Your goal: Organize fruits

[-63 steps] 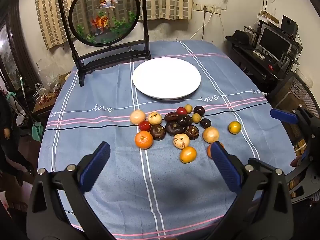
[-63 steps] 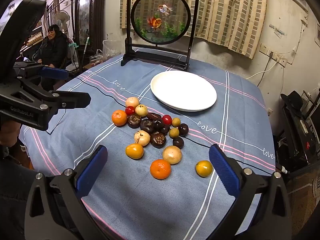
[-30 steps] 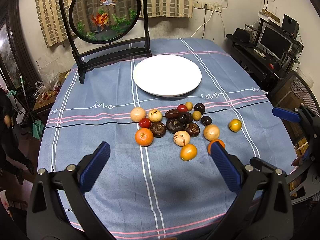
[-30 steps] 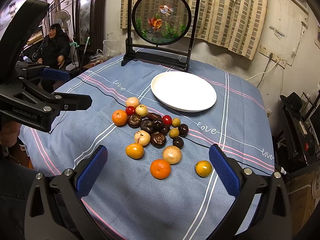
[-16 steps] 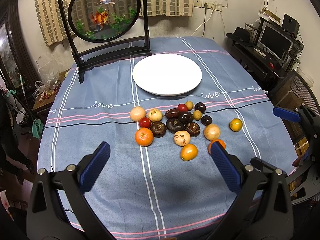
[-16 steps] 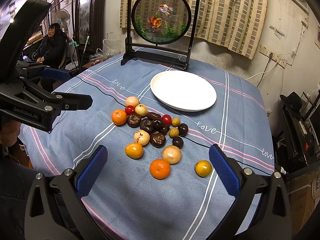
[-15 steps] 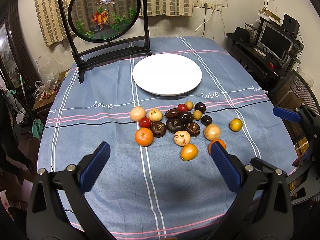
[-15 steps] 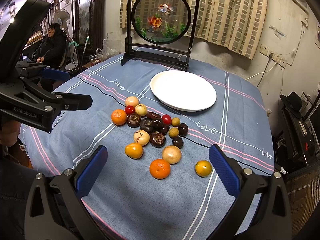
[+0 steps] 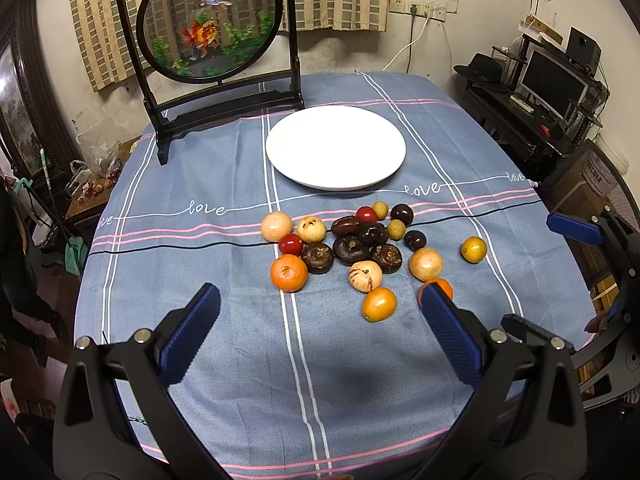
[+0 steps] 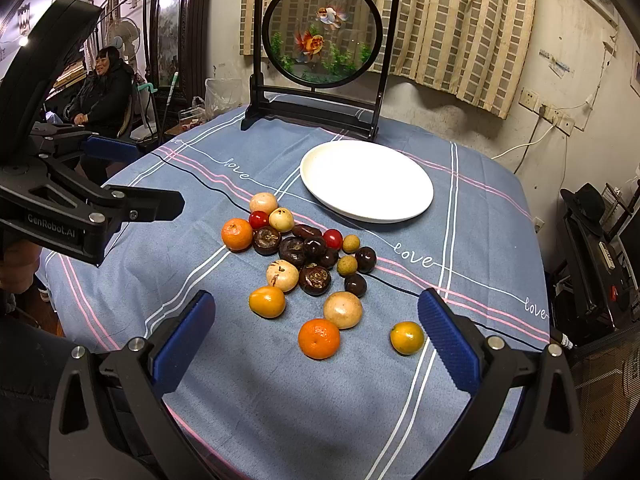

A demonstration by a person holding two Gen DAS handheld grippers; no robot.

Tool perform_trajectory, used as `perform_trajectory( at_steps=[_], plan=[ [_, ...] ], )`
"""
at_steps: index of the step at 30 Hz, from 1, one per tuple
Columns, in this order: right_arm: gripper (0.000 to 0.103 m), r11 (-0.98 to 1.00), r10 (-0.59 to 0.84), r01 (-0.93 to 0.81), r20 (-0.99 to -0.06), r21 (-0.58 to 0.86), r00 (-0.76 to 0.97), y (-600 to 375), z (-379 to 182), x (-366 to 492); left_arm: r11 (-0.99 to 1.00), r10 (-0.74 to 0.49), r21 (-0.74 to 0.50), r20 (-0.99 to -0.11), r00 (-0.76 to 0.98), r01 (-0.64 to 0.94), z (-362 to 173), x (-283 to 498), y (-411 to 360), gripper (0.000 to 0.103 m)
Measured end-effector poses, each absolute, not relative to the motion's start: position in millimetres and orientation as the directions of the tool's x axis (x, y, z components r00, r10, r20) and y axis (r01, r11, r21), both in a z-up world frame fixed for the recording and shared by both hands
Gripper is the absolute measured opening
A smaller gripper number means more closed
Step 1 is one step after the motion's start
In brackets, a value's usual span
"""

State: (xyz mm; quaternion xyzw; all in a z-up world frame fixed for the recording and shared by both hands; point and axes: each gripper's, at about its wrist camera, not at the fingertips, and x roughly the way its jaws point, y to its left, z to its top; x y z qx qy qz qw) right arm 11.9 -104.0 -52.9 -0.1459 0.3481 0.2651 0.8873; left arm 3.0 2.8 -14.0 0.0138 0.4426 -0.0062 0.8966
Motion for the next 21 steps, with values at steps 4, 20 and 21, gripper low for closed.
perform_trajectory(
  at_steps=[4,20,21],
  plan=[
    [0.102,0.817,0.368,-0.572,-0.696,-0.075,0.617,-104,-53,12,1.000,0.001,0.019,-0.794,0.608,0.023,-14,3,3,0.101],
    [0.102,0.856,0.363,-0.518,-0.706,-0.007,0.608,-125,-60,25,0.999,0.032,0.030,-0.798,0.601,-0.014,-24,5,15,0.101],
    [0.102,0.866,0.363,-0.499,-0.709,0.018,0.604,-135,-64,30,0.998,0.052,0.055,-0.793,0.606,-0.014,-27,5,17,0.101]
  ],
)
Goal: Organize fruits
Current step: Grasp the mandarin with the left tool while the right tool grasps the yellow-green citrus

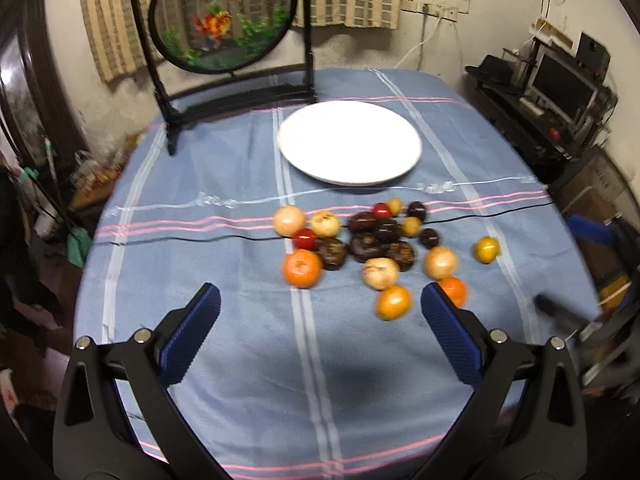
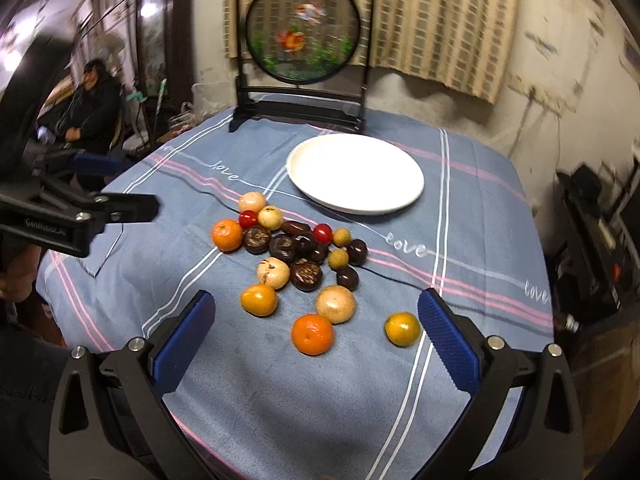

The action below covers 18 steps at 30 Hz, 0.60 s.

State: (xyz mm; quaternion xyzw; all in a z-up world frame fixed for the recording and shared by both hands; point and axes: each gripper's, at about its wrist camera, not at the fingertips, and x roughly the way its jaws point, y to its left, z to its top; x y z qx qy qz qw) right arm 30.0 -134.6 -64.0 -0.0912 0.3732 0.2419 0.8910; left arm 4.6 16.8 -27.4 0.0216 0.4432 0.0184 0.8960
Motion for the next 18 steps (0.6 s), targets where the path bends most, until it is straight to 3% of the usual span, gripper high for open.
perform_trajectory(
  at_steps=[3,8,14,18],
  plan=[
    [0.102,0.885,0.347,-0.464,-0.732,0.047,0.587,-150,-82,40,0.993,0.094,0.115,-0.796,0.597,-0.003,-50,2,24,0.101],
    [0.102,0.928,0.268,-0.370,-0.784,0.052,0.561,-183,-118,58,0.997,0.027,0.061,-0.841,0.540,0.044,-90,4,35,0.101],
    [0.102,0.938,0.301,-0.316,-0.786,0.142,0.540,-197,-135,70,0.998,0.047,0.055,-0.869,0.492,0.001,-125,25,47,0.100],
    [0.102,0.933,0.316,-0.321,-0.788,0.159,0.528,-189,-142,77,1.000,0.026,0.016,-0.880,0.474,-0.025,-139,51,55,0.087]
  ],
)
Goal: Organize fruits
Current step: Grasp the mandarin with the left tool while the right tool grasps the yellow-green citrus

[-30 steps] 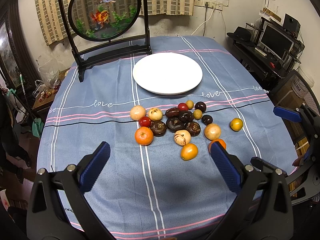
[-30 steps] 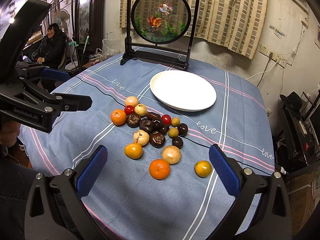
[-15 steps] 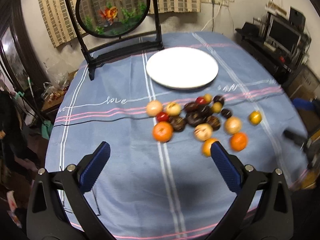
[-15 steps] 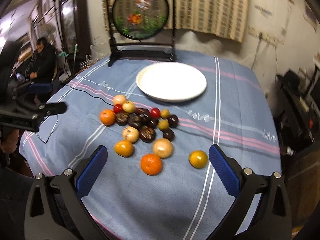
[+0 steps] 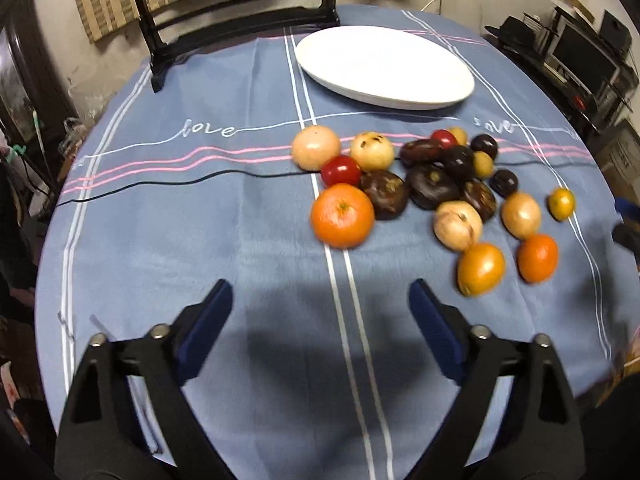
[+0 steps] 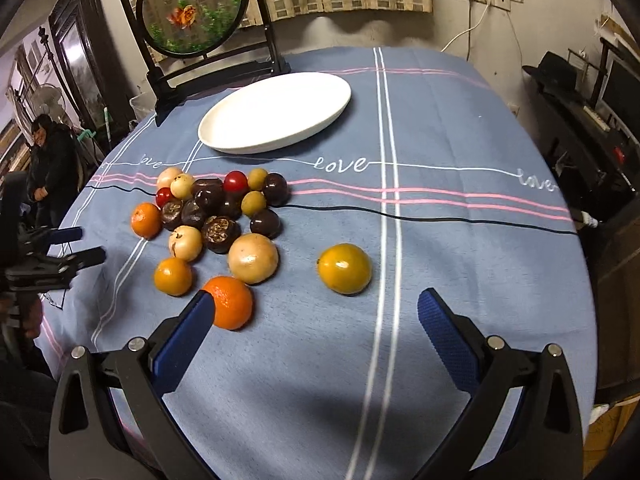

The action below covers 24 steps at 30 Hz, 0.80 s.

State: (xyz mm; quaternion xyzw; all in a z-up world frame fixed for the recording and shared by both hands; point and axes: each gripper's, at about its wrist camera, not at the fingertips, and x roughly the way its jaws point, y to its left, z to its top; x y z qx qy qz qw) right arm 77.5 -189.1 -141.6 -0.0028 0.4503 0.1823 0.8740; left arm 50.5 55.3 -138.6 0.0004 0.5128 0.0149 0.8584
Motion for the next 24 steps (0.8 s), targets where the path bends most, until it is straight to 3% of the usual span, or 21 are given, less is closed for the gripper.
perform_trajectory(
  at_steps=[3,6,8,12,15,20,24],
  plan=[
    [0.102,0.931,0.320,-0.329,-0.787,0.158,0.527,-186,-140,82,0.999,0.040,0.039,-0.883,0.467,-0.013,-151,74,53,0.082],
    [0.102,0.931,0.327,-0.318,-0.790,0.177,0.518,-188,-142,88,1.000,0.001,0.000,-0.888,0.460,-0.001,-159,92,53,0.071],
    [0.102,0.933,0.330,-0.305,-0.795,0.191,0.510,-190,-146,92,0.999,-0.035,-0.039,-0.889,0.456,0.001,-164,100,56,0.055],
    [0.102,0.936,0.328,-0.282,-0.810,0.209,0.486,-193,-156,101,0.992,-0.117,-0.125,-0.882,0.456,0.014,-173,113,62,0.049],
    [0.101,0.938,0.327,-0.274,-0.812,0.214,0.483,-194,-161,105,0.994,-0.105,-0.103,-0.876,0.471,0.029,-176,116,57,0.048],
    [0.080,0.931,0.341,-0.282,-0.826,0.231,0.449,-190,-175,118,0.995,-0.099,-0.102,-0.875,0.473,0.019,-176,115,58,0.046],
    [0.075,0.928,0.339,-0.302,-0.828,0.218,0.446,-187,-180,124,0.993,-0.101,-0.119,-0.877,0.469,-0.007,-171,103,61,0.046]
  ],
)
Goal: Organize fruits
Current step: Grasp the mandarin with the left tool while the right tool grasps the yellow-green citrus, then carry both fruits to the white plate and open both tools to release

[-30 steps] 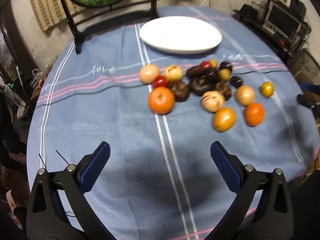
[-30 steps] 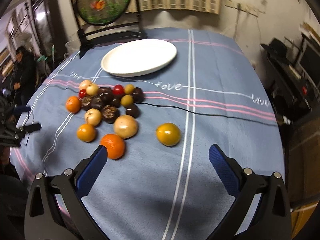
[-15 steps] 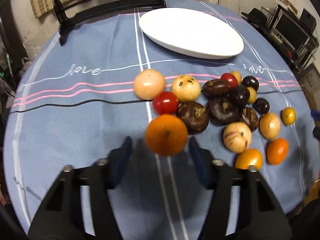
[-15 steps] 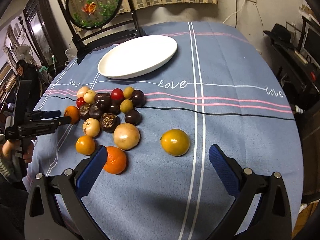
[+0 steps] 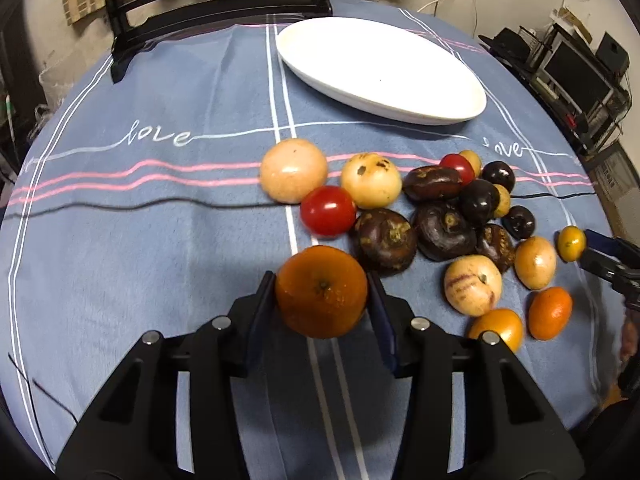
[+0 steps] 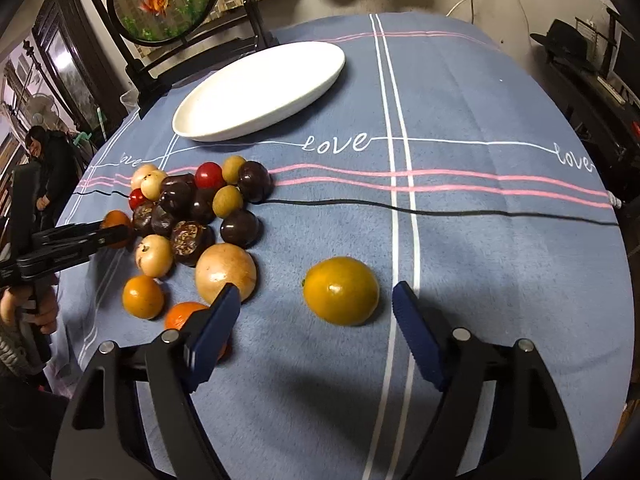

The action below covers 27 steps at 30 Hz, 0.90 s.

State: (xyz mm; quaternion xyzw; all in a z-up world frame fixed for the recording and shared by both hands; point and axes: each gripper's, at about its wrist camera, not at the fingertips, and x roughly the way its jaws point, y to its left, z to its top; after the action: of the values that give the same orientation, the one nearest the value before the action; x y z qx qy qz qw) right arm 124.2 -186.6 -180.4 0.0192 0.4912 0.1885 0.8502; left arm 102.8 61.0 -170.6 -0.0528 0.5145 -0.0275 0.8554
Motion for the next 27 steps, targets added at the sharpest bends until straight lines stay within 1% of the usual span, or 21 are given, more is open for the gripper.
perform_trajectory(
  at_steps=[3,5,6,7,8,13,16,18,23,27],
  plan=[
    [0.066,0.926,0.337,-0.317,-0.831,0.207,0.443,-185,-185,129,0.990,-0.113,-0.140,-0.876,0.469,-0.023,-164,91,66,0.046],
    [0.055,0.929,0.325,-0.315,-0.836,0.195,0.442,-186,-189,131,0.988,-0.117,-0.152,-0.876,0.469,-0.037,-163,83,70,0.046],
    [0.053,0.931,0.321,-0.310,-0.838,0.193,0.442,-188,-191,132,0.986,-0.117,-0.157,-0.877,0.466,-0.048,-162,81,72,0.046],
    [0.047,0.934,0.313,-0.305,-0.842,0.187,0.441,-191,-194,132,0.986,-0.115,-0.158,-0.877,0.466,-0.054,-163,78,74,0.046],
    [0.044,0.934,0.314,-0.304,-0.842,0.189,0.438,-192,-195,133,0.986,-0.114,-0.159,-0.878,0.464,-0.058,-164,75,75,0.046],
    [0.043,0.928,0.341,-0.296,-0.832,0.225,0.438,-199,-195,129,0.988,-0.104,-0.144,-0.884,0.455,-0.054,-165,70,71,0.046],
    [0.043,0.916,0.381,-0.301,-0.813,0.267,0.439,-199,-181,126,0.991,-0.101,-0.129,-0.874,0.476,-0.026,-151,75,66,0.046],
    [0.043,0.906,0.400,-0.332,-0.792,0.264,0.461,-193,-165,130,0.992,-0.111,-0.128,-0.861,0.496,0.001,-137,87,63,0.046],
    [0.043,0.869,0.455,-0.428,-0.737,0.246,0.500,-152,-130,183,0.991,-0.133,-0.115,-0.818,0.560,0.066,-103,159,51,0.046],
    [0.043,0.849,0.462,-0.486,-0.739,0.208,0.491,-111,-134,232,0.992,-0.128,-0.093,-0.813,0.568,0.090,-105,222,36,0.046]
  ],
)
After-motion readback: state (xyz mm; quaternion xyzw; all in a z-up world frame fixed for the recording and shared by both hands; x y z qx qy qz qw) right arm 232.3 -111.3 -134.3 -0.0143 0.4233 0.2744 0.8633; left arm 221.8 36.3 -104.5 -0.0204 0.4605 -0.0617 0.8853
